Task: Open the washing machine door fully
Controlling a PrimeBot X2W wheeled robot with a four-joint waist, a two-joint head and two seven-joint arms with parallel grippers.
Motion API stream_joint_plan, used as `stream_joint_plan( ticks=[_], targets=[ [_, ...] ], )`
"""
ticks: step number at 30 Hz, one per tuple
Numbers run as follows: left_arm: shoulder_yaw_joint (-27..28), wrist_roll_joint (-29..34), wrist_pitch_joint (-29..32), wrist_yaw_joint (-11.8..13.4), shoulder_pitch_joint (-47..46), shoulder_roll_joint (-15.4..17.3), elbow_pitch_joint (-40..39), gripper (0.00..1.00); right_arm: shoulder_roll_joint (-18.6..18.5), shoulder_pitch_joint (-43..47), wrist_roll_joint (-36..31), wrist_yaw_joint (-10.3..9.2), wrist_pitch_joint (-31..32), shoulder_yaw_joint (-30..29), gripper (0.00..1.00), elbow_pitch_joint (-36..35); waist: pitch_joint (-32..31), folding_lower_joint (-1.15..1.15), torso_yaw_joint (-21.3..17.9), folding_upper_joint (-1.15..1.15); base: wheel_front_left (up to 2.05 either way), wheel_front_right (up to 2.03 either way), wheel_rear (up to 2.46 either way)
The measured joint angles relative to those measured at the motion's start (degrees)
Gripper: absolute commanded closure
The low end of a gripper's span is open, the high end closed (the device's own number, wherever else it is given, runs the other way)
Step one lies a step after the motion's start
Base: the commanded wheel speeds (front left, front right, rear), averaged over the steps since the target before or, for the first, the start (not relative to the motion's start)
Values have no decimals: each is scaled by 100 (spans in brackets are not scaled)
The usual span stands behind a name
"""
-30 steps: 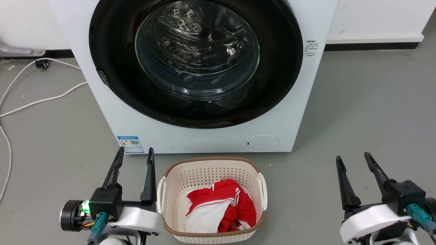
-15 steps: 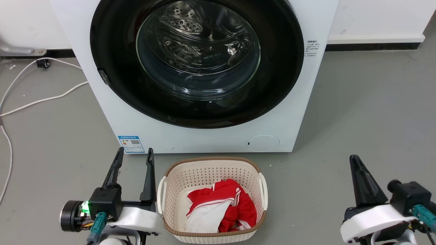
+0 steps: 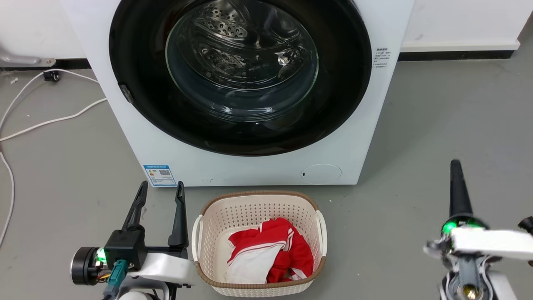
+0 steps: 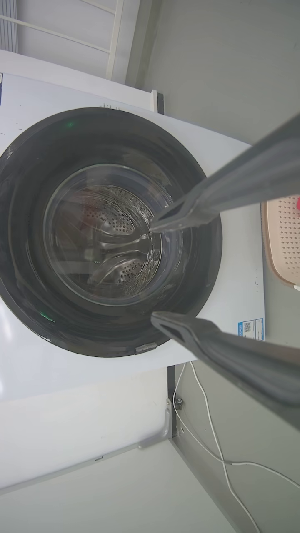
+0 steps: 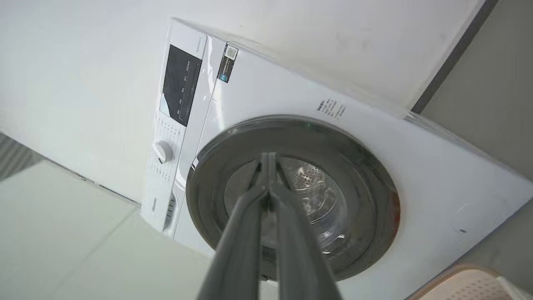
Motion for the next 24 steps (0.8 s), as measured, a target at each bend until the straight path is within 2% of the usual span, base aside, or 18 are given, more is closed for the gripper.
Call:
stream_joint_plan(
  ticks=[2, 4, 7, 11, 14, 24],
  targets=[
    [26, -1, 0, 1, 0, -2, -9, 0, 0, -186, 1259, 0, -29, 26, 100, 23, 29, 0, -10, 0, 0, 0, 0],
    [46, -2, 0, 1, -3, -5, -20, 0, 1, -413, 2198, 0, -47, -25, 100, 75, 76, 0, -24, 0, 0, 0, 0],
    [91, -45, 0, 1, -29, -11, -33, 0, 0, -818, 3011, 0, -51, -163, 100, 287, 171, 0, -43, 0, 0, 0, 0],
    [149, -49, 0, -1, -149, -12, -57, 0, -42, -1434, 3573, 0, 246, -316, 100, 855, 328, 0, -81, 0, 0, 0, 0],
    [179, -47, 0, -12, -244, -15, -76, 0, -298, -1984, 3763, 0, 517, -330, 100, 1404, 453, 0, -96, 0, 0, 0, 0],
    [215, 19, -16, -160, -597, -20, -227, 0, -1004, -4019, 3774, 0, 1413, 145, 100, 3147, 935, 0, -68, 0, 0, 0, 0]
  ],
)
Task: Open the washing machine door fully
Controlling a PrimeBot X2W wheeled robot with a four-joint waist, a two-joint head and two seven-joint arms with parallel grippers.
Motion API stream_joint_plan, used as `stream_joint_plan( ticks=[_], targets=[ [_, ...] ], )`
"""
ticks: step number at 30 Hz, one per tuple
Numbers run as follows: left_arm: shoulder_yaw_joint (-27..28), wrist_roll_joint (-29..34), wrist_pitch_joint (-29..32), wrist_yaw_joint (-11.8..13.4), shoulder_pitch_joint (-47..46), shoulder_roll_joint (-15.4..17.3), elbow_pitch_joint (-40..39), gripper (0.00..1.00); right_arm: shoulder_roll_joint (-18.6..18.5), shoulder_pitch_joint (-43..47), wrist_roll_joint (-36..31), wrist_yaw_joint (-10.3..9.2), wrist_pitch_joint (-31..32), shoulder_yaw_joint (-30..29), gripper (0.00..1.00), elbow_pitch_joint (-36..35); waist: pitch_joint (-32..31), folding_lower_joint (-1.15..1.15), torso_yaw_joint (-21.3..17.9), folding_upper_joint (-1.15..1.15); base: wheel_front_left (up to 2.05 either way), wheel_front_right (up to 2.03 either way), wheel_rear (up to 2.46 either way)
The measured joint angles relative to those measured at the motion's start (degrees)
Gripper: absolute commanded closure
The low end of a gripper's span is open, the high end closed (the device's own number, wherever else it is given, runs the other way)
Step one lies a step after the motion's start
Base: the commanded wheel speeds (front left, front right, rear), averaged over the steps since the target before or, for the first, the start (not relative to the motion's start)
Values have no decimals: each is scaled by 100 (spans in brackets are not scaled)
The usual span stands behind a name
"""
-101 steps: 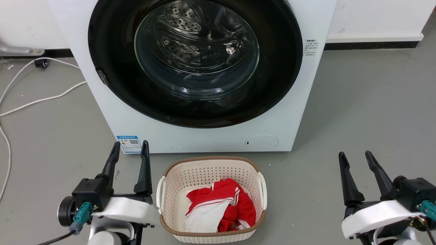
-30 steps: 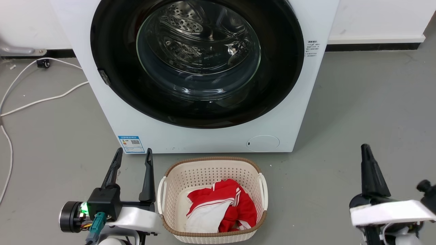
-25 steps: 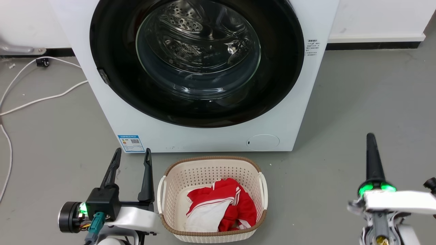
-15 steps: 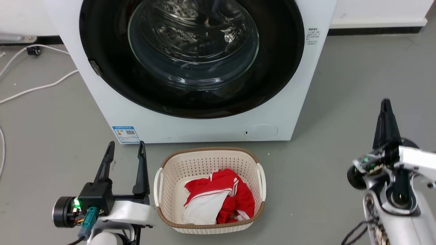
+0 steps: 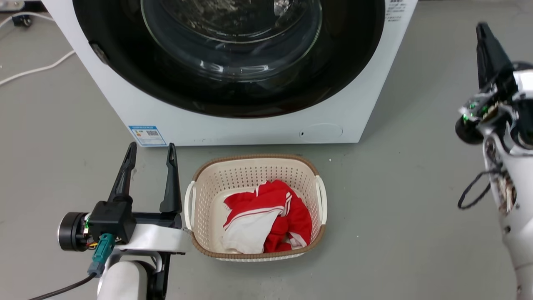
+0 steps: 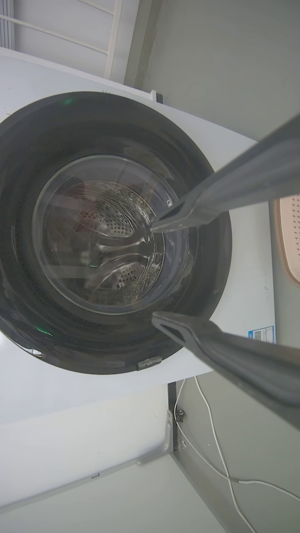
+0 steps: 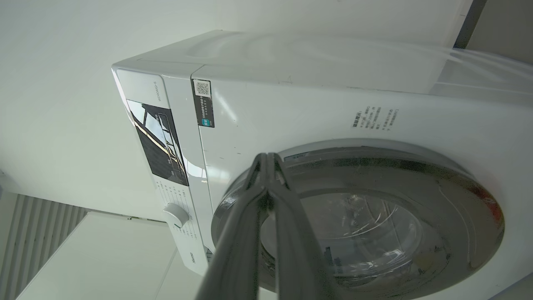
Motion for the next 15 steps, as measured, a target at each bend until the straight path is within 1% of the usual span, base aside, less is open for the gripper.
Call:
stream_joint_plan(
  ticks=[7, 11, 15],
  targets=[
    [-102, 43, 0, -108, -192, -1, -166, 0, -244, -1183, -154, 0, 732, 515, 100, 1002, 352, 0, 65, 0, 0, 0, 0],
    [-148, 58, 0, -144, -293, -1, -258, 0, -290, -1764, -298, 0, 1101, 790, 100, 1486, 563, 0, 108, 0, 0, 0, 0],
    [-198, 58, 0, -169, -404, -3, -332, 0, -305, -2254, -403, 0, 1344, 980, 100, 1875, 761, 0, 158, 0, 0, 0, 0]
  ],
)
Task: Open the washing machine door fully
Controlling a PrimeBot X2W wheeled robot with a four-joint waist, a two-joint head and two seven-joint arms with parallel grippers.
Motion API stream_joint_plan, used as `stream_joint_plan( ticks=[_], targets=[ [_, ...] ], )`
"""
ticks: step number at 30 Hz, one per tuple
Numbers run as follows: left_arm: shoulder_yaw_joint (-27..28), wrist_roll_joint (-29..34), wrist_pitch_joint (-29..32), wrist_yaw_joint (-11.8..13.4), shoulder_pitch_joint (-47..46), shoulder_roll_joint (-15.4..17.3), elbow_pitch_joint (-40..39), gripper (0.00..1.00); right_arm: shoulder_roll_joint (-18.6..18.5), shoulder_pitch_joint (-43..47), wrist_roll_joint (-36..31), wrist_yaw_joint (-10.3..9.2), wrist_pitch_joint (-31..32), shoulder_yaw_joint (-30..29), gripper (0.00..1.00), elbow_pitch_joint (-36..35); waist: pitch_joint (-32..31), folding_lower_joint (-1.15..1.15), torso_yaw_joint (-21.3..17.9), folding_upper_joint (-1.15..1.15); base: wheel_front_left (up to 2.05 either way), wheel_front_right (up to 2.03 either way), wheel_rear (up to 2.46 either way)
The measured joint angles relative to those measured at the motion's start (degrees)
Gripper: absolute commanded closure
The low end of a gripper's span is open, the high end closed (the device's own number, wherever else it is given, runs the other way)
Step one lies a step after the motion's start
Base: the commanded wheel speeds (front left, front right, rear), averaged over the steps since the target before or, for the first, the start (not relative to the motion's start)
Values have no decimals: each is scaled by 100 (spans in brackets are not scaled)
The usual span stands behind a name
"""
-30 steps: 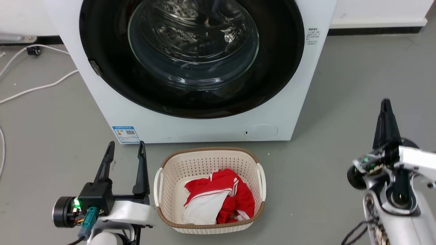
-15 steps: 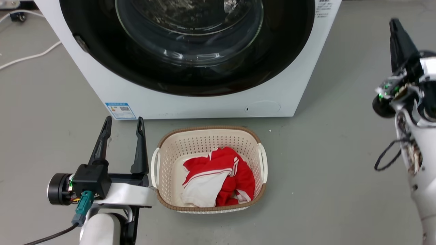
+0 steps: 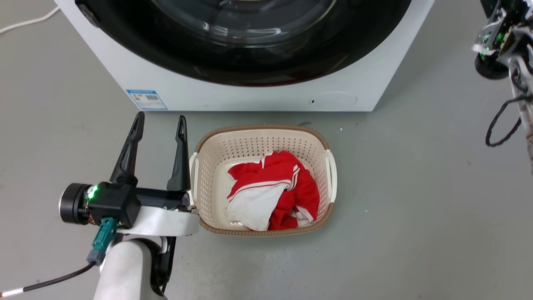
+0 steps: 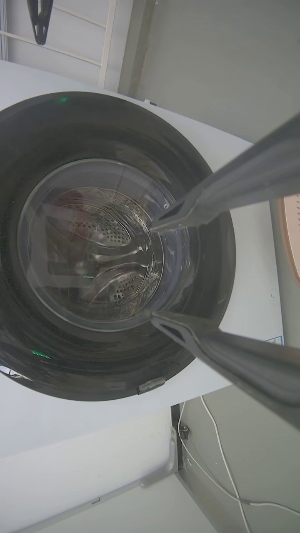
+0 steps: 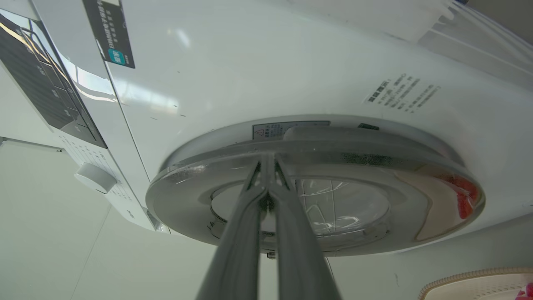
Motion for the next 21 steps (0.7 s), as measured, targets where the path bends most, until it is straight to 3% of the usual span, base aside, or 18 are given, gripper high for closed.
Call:
stream_joint_plan(
  ticks=[12, 21],
  targets=[
    [-103, -14, 0, -58, -314, -5, -177, 0, -62, -1064, -318, 0, 211, 305, 100, 847, 628, 0, 190, 0, 0, 0, 0],
    [-159, 5, 0, -70, -424, -8, -223, 0, -78, -1408, -478, 0, 357, 442, 100, 1066, 935, 0, 262, 0, 0, 0, 0]
  ],
)
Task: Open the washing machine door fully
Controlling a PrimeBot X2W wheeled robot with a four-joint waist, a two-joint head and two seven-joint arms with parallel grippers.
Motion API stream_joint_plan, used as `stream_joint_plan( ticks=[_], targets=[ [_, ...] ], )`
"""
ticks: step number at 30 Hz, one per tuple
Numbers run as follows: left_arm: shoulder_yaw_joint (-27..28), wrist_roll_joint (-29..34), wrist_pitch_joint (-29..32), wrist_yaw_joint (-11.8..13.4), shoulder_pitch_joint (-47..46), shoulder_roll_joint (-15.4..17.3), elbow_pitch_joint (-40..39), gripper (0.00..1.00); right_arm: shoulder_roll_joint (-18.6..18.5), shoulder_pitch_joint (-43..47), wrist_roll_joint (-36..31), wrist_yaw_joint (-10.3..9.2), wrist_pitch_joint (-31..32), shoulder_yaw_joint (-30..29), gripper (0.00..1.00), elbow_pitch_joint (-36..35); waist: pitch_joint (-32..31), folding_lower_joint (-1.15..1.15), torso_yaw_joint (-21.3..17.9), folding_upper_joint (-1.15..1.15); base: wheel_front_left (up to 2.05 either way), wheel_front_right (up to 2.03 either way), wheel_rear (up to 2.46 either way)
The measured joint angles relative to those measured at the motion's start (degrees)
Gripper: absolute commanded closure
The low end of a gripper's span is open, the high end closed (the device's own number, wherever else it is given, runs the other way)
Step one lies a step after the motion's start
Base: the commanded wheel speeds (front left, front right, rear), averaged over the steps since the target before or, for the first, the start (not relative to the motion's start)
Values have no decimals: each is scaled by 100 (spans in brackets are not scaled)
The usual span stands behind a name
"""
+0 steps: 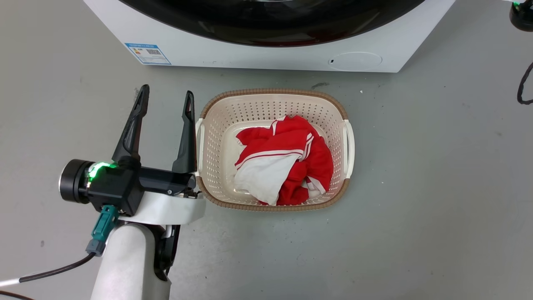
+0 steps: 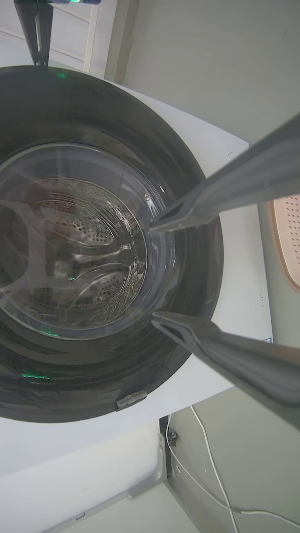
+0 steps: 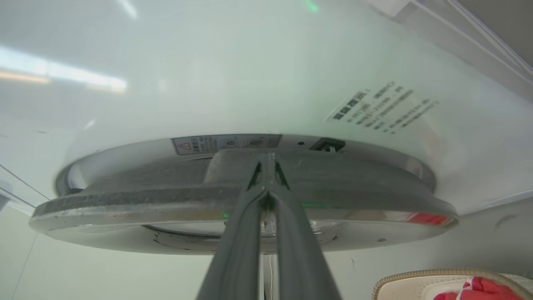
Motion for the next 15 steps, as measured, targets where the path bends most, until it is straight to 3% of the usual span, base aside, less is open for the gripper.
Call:
stream_joint_plan(
  ticks=[6, 15],
  targets=[
    [-41, 12, 0, -9, -29, -2, 1, 0, 0, -123, -49, 0, 5, 13, 100, 143, 70, -1, 25, 0, 0, 0, 0],
    [-74, 10, 0, -9, -79, -3, 18, 0, 12, -242, 152, -8, 538, -104, 100, -27, 150, 0, 30, 0, 0, 0, 0]
  ],
)
